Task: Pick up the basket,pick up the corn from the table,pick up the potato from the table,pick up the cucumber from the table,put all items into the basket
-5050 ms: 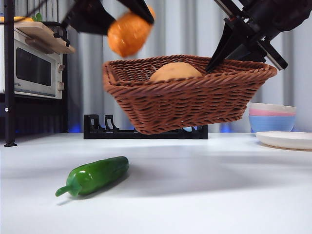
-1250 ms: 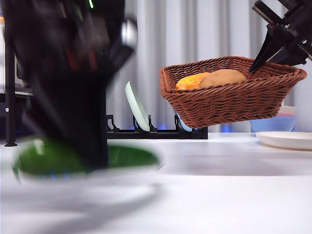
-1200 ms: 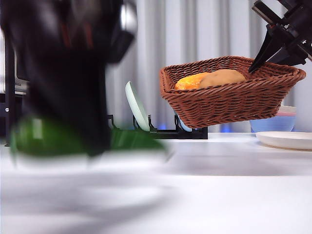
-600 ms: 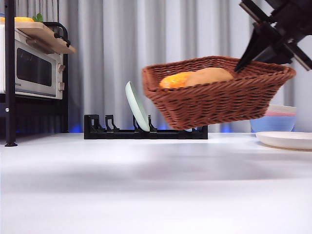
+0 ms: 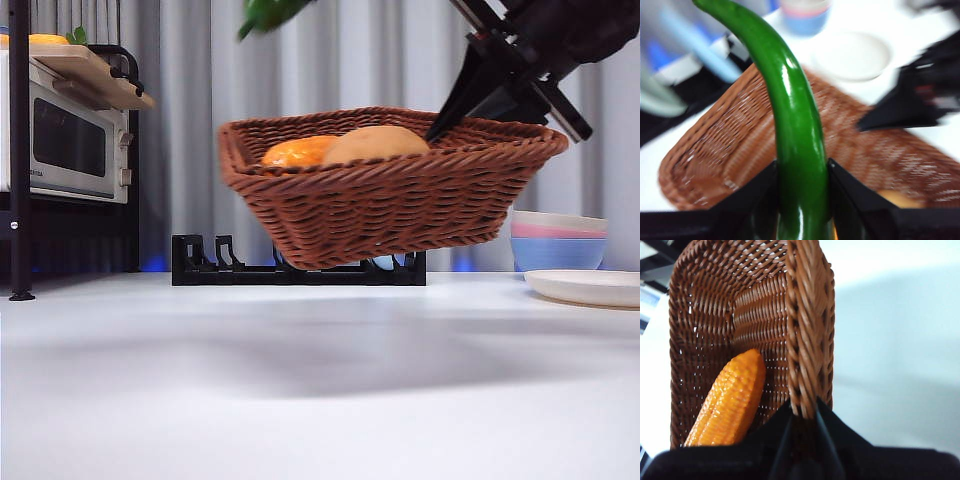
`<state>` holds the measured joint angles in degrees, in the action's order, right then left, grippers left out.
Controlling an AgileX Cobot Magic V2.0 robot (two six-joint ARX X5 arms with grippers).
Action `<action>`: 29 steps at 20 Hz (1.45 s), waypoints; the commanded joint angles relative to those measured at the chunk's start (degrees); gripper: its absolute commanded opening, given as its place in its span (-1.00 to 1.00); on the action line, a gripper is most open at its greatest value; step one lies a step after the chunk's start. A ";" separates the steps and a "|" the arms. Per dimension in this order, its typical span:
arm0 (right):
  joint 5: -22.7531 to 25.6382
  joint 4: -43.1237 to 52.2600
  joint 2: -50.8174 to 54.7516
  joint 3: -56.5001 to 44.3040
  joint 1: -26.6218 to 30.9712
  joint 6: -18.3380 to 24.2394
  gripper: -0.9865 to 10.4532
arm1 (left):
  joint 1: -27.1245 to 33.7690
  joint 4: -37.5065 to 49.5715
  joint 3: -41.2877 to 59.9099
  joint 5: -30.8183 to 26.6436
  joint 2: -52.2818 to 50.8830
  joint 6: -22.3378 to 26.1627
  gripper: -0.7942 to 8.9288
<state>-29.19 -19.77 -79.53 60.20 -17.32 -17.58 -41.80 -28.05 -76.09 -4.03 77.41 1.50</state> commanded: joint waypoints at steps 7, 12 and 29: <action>-0.48 0.85 0.46 0.28 -1.95 -1.05 -0.86 | 5.31 -5.03 0.33 0.31 6.25 -3.45 -0.85; -0.48 0.87 0.46 0.28 -1.95 -2.10 -0.85 | 5.25 -4.46 0.33 2.47 6.97 -3.45 -0.79; 1.73 1.40 0.28 0.28 -1.92 -4.02 -0.86 | 4.98 -7.61 -0.15 4.42 5.73 -6.38 0.16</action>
<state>-27.59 -19.70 -79.53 60.20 -19.11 -20.18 -36.53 -35.53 -76.07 0.21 83.85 -4.16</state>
